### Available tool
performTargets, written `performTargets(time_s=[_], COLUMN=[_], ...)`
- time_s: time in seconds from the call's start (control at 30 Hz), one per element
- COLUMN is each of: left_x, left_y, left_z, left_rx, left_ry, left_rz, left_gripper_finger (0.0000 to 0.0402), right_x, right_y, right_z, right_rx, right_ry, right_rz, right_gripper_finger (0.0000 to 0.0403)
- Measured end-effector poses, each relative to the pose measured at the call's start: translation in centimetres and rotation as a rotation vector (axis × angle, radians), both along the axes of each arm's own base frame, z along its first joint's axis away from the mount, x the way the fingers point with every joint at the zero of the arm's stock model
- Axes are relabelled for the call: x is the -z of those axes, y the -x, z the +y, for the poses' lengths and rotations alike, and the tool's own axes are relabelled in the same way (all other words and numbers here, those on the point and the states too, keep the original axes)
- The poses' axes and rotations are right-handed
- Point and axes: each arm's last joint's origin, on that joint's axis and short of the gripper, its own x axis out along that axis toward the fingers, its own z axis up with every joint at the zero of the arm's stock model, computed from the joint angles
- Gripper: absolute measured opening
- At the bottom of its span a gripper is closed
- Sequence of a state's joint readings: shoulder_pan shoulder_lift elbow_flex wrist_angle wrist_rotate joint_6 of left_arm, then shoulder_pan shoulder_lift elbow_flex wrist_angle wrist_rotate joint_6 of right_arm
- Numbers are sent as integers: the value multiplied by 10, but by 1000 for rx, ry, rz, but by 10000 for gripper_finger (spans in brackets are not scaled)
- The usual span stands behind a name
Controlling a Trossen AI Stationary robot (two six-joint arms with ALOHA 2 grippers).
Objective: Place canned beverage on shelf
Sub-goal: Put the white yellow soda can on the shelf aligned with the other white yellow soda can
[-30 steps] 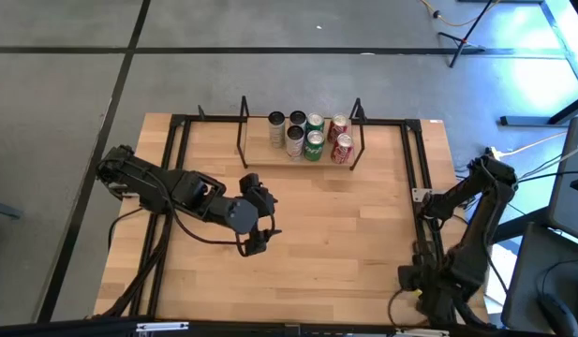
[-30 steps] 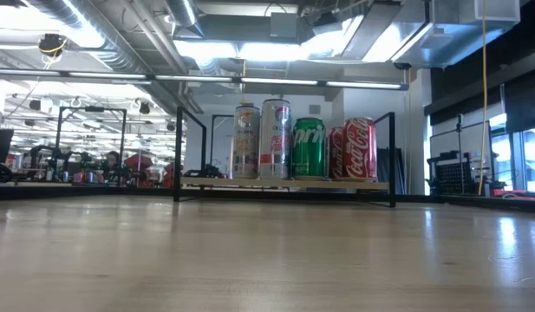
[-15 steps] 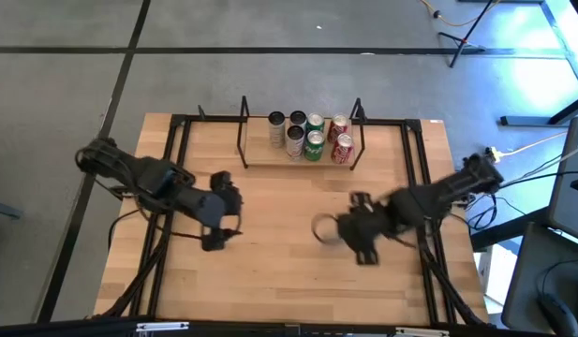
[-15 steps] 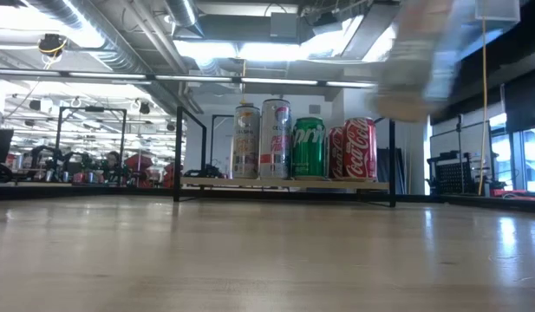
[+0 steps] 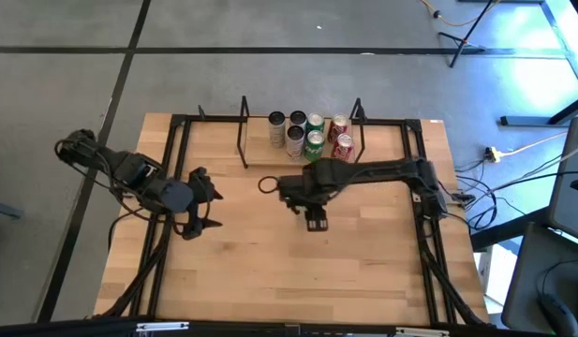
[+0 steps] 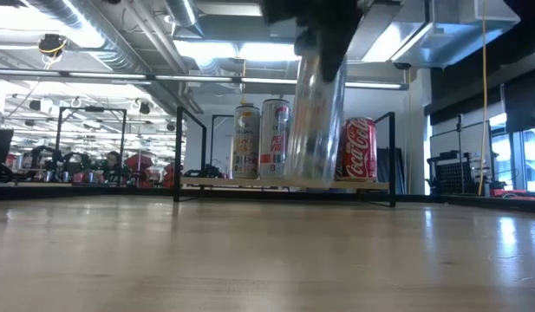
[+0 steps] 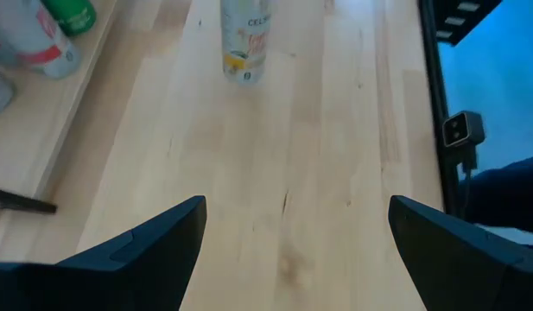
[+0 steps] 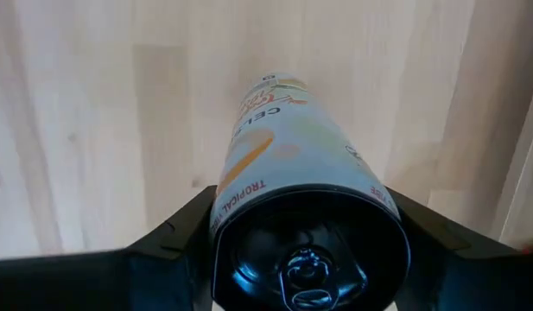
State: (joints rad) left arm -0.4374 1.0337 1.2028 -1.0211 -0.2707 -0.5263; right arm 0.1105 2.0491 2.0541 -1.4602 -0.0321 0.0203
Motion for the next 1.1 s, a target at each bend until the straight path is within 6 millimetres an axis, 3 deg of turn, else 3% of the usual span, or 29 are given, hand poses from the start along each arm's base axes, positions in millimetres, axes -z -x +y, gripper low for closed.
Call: performTargets(time_s=[0.27, 0.6, 0.67, 0.83, 0.93, 1.1], left_x=[10, 22, 21, 19, 19, 24], left_y=[-3, -5, -6, -7, -10, -27], left_z=[0, 0, 0, -1, -2, -7], left_rx=[-33, -55, -55, -66, -71, -94], left_ry=[-14, -45, -42, -41, -40, -52], left_rz=[-13, -5, -12, -41, -53, -75], left_gripper_finger=[350, 350, 350, 350, 350, 350], right_x=[31, 37, 37, 37, 31, -8], right_y=[-21, -27, -28, -30, -28, -7], right_z=[-3, -3, -3, -2, -1, 0], right_rx=[4, -61, -62, -60, -49, -28], right_ry=[16, 34, 34, 1, -45, -120], right_rz=[37, 21, 9, -6, -21, -84], right_gripper_finger=[223, 223, 245, 368, 382, 341])
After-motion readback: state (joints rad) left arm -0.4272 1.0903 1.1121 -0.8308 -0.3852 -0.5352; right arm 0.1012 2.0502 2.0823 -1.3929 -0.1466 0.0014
